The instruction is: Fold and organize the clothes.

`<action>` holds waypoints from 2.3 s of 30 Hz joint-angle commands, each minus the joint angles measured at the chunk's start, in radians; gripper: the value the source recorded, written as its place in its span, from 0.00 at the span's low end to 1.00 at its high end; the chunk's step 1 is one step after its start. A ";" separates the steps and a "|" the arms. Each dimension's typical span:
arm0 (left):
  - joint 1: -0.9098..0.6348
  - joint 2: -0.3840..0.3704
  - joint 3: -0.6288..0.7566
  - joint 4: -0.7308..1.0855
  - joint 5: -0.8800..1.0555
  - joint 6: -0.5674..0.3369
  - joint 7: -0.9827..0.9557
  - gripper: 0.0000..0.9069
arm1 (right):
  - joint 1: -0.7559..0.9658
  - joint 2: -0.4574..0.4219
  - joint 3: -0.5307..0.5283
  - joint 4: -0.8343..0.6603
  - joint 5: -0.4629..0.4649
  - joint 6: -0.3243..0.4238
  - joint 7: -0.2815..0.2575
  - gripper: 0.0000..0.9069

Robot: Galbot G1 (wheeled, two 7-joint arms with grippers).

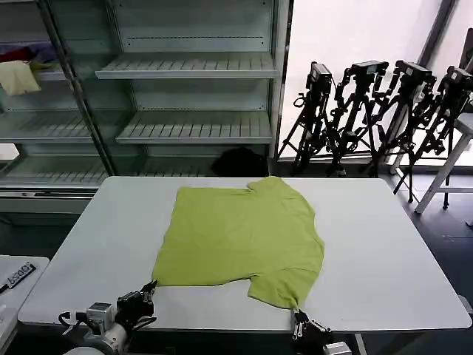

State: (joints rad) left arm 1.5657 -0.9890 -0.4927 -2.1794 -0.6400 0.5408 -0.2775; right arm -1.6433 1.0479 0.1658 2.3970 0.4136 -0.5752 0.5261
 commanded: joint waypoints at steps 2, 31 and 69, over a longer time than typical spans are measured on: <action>-0.002 0.000 -0.003 -0.009 0.001 -0.011 -0.004 0.01 | 0.002 0.003 0.004 0.007 0.003 0.000 0.002 0.00; -0.523 -0.068 0.173 0.156 -0.150 -0.011 -0.169 0.01 | 0.423 -0.052 0.147 -0.193 0.099 -0.002 -0.216 0.00; -0.584 -0.108 0.224 0.308 -0.045 0.029 -0.154 1.00 | 0.707 -0.026 -0.038 -0.506 -0.010 0.011 -0.318 1.00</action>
State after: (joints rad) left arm 0.9880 -1.0948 -0.2715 -1.8826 -0.6929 0.5624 -0.4391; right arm -0.9463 1.0236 0.1405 1.9039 0.4072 -0.5629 0.2168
